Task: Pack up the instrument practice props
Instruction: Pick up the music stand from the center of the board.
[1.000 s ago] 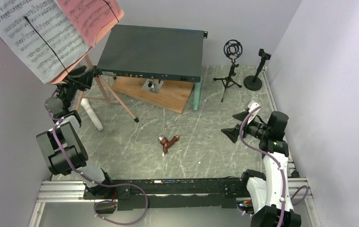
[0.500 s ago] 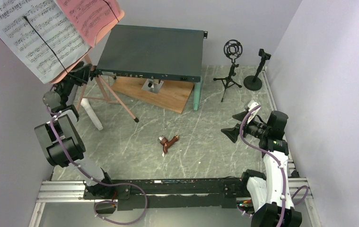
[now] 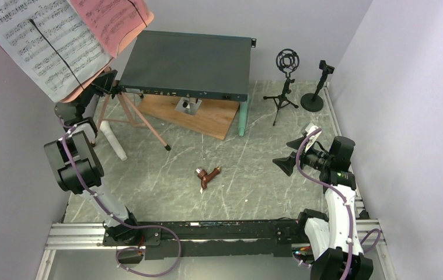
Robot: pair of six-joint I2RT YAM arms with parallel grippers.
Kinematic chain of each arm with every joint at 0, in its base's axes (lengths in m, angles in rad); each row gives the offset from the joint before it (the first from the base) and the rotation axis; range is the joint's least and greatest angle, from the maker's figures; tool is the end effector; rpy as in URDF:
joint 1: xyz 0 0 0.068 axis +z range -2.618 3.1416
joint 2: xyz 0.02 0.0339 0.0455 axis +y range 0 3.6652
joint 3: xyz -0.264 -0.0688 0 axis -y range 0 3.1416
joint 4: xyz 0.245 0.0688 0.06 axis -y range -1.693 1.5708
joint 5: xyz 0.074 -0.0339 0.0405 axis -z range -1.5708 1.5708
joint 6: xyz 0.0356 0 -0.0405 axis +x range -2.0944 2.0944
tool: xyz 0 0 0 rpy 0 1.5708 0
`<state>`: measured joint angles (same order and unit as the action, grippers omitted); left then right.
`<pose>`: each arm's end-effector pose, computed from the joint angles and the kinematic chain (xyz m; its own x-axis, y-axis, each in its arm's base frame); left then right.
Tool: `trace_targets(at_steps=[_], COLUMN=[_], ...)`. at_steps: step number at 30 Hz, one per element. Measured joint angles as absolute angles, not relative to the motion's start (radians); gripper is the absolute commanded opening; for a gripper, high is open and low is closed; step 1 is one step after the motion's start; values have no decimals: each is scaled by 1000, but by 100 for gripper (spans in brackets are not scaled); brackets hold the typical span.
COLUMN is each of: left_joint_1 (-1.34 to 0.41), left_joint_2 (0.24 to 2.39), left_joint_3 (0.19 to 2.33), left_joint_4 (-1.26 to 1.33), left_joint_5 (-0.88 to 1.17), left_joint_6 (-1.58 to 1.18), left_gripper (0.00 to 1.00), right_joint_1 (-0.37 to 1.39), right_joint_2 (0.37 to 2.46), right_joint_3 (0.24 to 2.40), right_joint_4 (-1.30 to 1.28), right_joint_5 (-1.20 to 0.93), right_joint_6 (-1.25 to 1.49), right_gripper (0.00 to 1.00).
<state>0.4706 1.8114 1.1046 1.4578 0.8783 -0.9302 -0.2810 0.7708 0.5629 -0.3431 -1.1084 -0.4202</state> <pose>0.3501 0.1474 0.3224 0.1936 -0.4758 -0.8580 0.6143 0.7406 -0.2722 0.1619 -0.0136 0.2585 -0.2108 -0.1286 -0.9690 -0.7611 0.6436 0.0802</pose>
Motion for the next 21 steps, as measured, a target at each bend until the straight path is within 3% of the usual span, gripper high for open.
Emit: trace_targets(at_steps=[3,8,9,21], left_joint_1=[450,438,439,468], left_joint_2=[1830,1842,1845,1727], left_joint_3=[1140,1162,1168,1095], left_joint_4=[1457,1476,1486,1351], left_joint_5=[887,918,928,942], left_joint_6=[-934,-894,-877,-719], left_gripper=[41,3,0,0], right_joint_1=[-281,-281,-281,-281], right_joint_2=[773,773,773,779], right_joint_3=[563,563,563,563], right_joint_4=[-343,-343,-343,-343], right_joint_5=[-1108,-1108,-1108,-1109], right_joint_6=[-420,-420,-420,-420], right_gripper=[99,99,99,99])
